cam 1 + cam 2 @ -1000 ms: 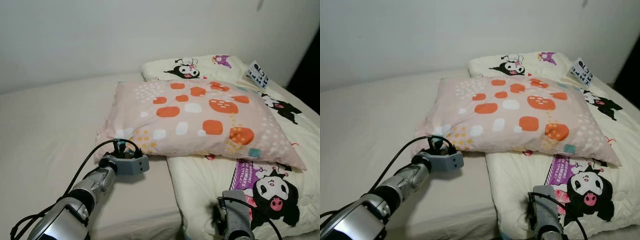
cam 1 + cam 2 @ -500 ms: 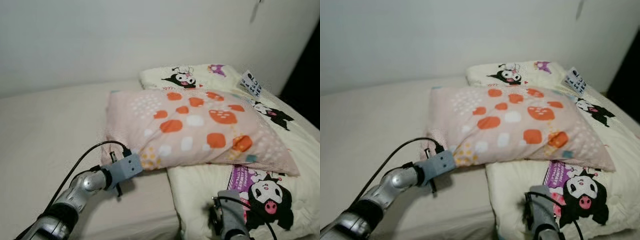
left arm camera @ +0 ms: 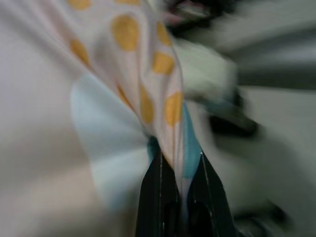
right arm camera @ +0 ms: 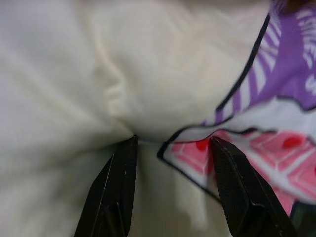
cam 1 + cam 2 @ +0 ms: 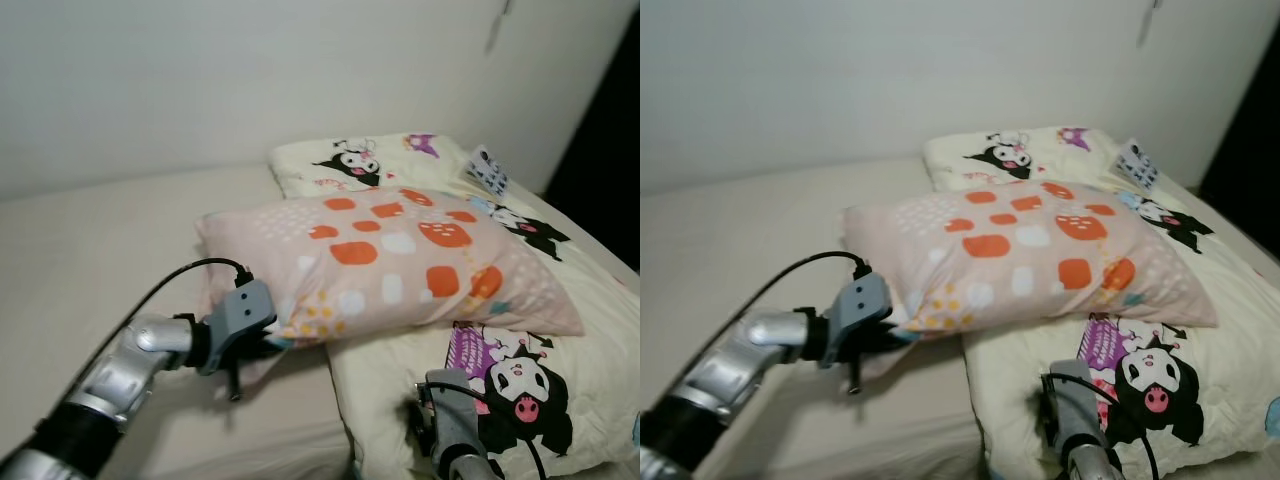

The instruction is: Clean up the room

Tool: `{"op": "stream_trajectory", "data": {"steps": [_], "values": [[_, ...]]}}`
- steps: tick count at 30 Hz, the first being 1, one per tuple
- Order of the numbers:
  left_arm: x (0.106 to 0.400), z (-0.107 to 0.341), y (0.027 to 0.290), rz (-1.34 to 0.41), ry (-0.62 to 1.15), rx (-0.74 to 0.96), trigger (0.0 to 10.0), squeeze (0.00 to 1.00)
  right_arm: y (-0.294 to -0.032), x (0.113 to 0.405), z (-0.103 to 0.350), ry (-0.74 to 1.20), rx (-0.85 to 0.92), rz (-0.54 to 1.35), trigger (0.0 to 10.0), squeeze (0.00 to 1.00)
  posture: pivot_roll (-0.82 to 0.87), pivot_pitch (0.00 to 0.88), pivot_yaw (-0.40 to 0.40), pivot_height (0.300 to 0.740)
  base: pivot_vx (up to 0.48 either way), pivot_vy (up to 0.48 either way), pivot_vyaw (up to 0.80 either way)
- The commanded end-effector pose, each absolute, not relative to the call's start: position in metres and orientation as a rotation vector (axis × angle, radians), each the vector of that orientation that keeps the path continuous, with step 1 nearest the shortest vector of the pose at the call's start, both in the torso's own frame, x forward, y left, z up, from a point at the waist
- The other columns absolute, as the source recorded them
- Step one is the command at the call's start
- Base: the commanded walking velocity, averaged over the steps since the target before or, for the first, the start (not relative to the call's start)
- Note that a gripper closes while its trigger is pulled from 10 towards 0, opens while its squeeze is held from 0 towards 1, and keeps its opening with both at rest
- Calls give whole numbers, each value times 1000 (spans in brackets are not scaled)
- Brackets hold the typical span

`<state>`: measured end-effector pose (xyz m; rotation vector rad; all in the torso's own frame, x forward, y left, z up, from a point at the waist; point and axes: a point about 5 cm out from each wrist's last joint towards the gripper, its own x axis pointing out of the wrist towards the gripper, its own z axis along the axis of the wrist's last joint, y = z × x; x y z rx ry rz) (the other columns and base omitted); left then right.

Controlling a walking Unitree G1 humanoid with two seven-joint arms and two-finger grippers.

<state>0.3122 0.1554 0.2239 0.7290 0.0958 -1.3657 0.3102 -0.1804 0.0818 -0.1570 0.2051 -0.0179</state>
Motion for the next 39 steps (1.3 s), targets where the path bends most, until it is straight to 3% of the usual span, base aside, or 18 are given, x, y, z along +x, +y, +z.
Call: {"op": "stream_trajectory", "data": {"steps": [1, 4, 10, 12, 18, 19, 23, 24, 33, 34, 35, 39], "values": [[292, 210, 152, -1539, 212, 692, 0, 0, -178, 307, 72, 237, -148, -5, 10000, 0, 23, 265, 30, 575, 0, 0, 0], [267, 205, 148, -1675, 308, 596, 0, 0, -178, 307, 73, 233, -147, -4, 10000, 0, 24, 265, 32, 575, 0, 0, 0], [239, 212, 124, -1811, 285, 389, 0, 0, -178, 307, 72, 233, -145, -3, 10000, 0, 27, 264, 36, 575, 0, 0, 0], [221, 211, 105, -1871, 267, 292, 0, 0, -178, 307, 71, 233, -143, -4, 10000, 0, 29, 263, 38, 575, 0, 0, 0], [215, 205, 91, -1830, 249, 273, 0, 0, -178, 307, 69, 233, -142, -6, 10000, 0, 27, 262, 43, 575, 0, 0, 0], [221, 202, 84, -1740, 209, 292, 9804, 0, -178, 307, 69, 234, -142, -8, 10000, 0, 27, 262, 42, 575, 0, 0, 0], [237, 197, 73, -1535, 137, 276, 10000, 55, -179, 306, 68, 236, -142, -11, 10000, 0, 26, 260, 44, 575, 0, 0, 0], [247, 199, 69, -1425, 119, 221, 10000, 1000, -179, 306, 67, 236, -143, -13, 10000, 0, 26, 258, 44, 575, 0, 0, 0], [252, 218, 72, -1373, 75, 106, 10000, 1000, -179, 305, 66, 237, -142, -11, 10000, 0, 26, 257, 41, 575, 0, 0, 0], [251, 225, 75, -1410, 66, 69, 10000, 94, -178, 305, 66, 238, -141, -8, 10000, 0, 27, 255, 42, 575, 0, 0, 0], [249, 229, 78, -1455, 63, 49, 10000, 0, -178, 305, 66, 240, -140, -6, 10000, 0, 27, 255, 42, 575, 0, 0, 0], [240, 237, 92, -1597, 84, 75, 10000, 0, -175, 304, 64, 251, -136, 6, 10000, 0, 26, 253, 44, 575, 0, 0, 0]]}}
